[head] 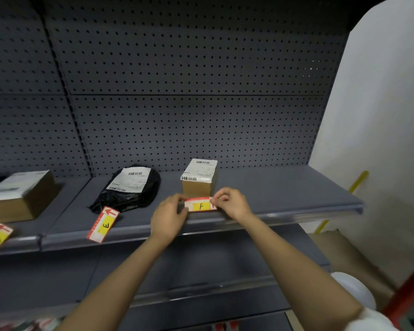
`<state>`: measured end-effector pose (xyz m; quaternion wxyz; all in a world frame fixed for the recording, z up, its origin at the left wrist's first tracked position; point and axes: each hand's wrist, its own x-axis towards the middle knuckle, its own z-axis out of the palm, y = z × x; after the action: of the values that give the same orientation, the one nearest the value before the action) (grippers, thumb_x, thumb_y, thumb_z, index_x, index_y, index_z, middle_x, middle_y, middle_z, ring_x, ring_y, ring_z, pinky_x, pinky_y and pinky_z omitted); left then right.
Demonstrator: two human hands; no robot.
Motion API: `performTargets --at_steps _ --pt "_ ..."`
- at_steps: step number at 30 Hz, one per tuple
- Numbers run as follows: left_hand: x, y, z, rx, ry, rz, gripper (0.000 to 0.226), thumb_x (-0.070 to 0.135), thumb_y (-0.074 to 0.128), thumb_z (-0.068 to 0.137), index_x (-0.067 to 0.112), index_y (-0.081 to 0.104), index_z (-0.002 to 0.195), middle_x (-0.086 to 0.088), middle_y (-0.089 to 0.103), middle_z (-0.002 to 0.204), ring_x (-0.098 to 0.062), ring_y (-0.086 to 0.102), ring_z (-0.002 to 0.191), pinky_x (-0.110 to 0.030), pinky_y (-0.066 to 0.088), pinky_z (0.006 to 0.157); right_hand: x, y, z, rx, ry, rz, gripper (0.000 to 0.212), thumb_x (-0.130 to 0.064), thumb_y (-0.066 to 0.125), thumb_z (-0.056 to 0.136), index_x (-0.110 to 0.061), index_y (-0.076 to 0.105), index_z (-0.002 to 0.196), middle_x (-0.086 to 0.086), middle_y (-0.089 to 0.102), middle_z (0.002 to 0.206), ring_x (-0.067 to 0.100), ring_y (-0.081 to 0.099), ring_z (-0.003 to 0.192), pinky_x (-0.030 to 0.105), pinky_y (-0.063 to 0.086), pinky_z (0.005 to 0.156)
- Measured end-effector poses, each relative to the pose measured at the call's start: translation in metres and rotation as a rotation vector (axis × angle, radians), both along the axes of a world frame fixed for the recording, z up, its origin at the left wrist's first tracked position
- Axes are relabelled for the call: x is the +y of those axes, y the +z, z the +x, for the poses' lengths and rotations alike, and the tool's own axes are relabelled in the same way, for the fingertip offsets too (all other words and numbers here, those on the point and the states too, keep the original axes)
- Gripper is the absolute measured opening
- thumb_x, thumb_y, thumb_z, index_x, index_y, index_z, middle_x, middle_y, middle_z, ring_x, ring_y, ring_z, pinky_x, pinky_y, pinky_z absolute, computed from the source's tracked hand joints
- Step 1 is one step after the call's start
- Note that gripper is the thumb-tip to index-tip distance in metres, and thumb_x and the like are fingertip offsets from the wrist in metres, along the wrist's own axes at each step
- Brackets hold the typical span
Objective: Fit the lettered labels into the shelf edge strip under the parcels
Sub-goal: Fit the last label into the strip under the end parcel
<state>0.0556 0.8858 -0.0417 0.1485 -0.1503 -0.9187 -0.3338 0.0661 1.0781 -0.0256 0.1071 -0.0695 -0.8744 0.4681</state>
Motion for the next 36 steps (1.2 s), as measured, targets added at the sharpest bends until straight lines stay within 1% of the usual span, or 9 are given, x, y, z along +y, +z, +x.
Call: performTargets --at_steps 3,7,10,13,19,23,30,33,36 --pt "-0.006 -0.003 0.014 0.130 -0.024 -0.051 0.033 0.022 0.069 0.078 0.022 0.057 0.109 -0.004 0.064 0.109 -0.027 0.056 0.104 -0.037 0.045 0.085 0.013 0.009 0.008 0.130 0.005 -0.097 0.024 -0.014 0.069 0.082 -0.028 0.056 0.068 -0.006 0.066 0.066 0.011 0.062 0.071 0.026 0.047 0.076" --pt "-0.005 -0.016 0.038 0.234 -0.035 -0.194 0.029 0.029 0.072 0.075 0.024 0.061 0.101 -0.001 0.061 0.102 -0.024 0.054 0.097 -0.036 0.041 0.084 0.030 0.016 0.023 0.231 0.063 -0.124 0.021 -0.004 0.064 0.085 -0.021 0.056 0.076 -0.003 0.061 0.067 0.011 0.058 0.067 0.023 0.046 0.070" --pt "0.002 -0.028 0.050 0.251 -0.043 -0.284 0.033 0.030 0.074 0.074 0.023 0.060 0.103 -0.001 0.060 0.103 -0.024 0.054 0.096 -0.035 0.041 0.083 0.035 0.013 0.032 0.223 0.092 -0.103 0.011 -0.007 0.063 0.087 -0.016 0.058 0.084 -0.001 0.062 0.073 0.011 0.059 0.071 0.024 0.048 0.072" --pt "0.008 -0.031 0.053 0.246 -0.013 -0.330 0.036 0.026 0.075 0.074 0.021 0.058 0.106 -0.003 0.059 0.104 -0.024 0.053 0.097 -0.034 0.041 0.084 0.034 0.009 0.041 0.234 0.103 -0.084 0.011 -0.009 0.063 0.087 -0.018 0.057 0.084 -0.003 0.063 0.077 0.007 0.060 0.074 0.021 0.049 0.071" --pt "0.018 -0.030 0.047 0.276 0.037 -0.391 0.030 0.012 0.075 0.071 0.014 0.058 0.096 -0.010 0.059 0.095 -0.030 0.054 0.087 -0.039 0.045 0.076 0.031 0.003 0.048 0.277 0.104 -0.036 0.008 -0.013 0.063 0.087 -0.019 0.059 0.084 -0.005 0.063 0.079 0.002 0.059 0.071 0.013 0.048 0.065" --pt "0.021 -0.032 0.041 0.294 0.028 -0.453 0.028 0.010 0.073 0.072 0.014 0.057 0.095 -0.008 0.059 0.095 -0.028 0.054 0.086 -0.038 0.045 0.073 0.032 -0.001 0.044 0.285 0.097 -0.004 0.010 -0.017 0.062 0.088 -0.025 0.058 0.084 -0.007 0.064 0.081 0.002 0.061 0.074 0.018 0.049 0.067" --pt "0.020 -0.033 0.040 0.290 -0.007 -0.433 0.024 0.010 0.073 0.072 0.014 0.058 0.090 -0.008 0.059 0.093 -0.027 0.054 0.084 -0.037 0.044 0.071 0.026 -0.003 0.032 0.294 0.108 0.050 0.024 -0.021 0.064 0.087 -0.039 0.053 0.074 -0.013 0.064 0.081 0.003 0.062 0.079 0.022 0.052 0.069" --pt "0.017 -0.033 0.041 0.277 -0.026 -0.393 0.024 0.010 0.074 0.071 0.014 0.058 0.088 -0.008 0.058 0.090 -0.028 0.054 0.083 -0.038 0.044 0.071 0.019 -0.004 0.029 0.290 0.145 0.110 0.021 -0.021 0.064 0.086 -0.037 0.054 0.077 -0.012 0.066 0.082 0.006 0.062 0.081 0.027 0.053 0.073" --pt "0.016 -0.030 0.041 0.257 -0.033 -0.340 0.021 0.013 0.076 0.071 0.013 0.060 0.084 -0.008 0.059 0.087 -0.030 0.055 0.083 -0.040 0.043 0.071 0.013 -0.009 0.027 0.243 0.212 0.218 0.020 -0.021 0.064 0.086 -0.037 0.054 0.081 -0.014 0.064 0.084 0.004 0.060 0.082 0.025 0.050 0.070"
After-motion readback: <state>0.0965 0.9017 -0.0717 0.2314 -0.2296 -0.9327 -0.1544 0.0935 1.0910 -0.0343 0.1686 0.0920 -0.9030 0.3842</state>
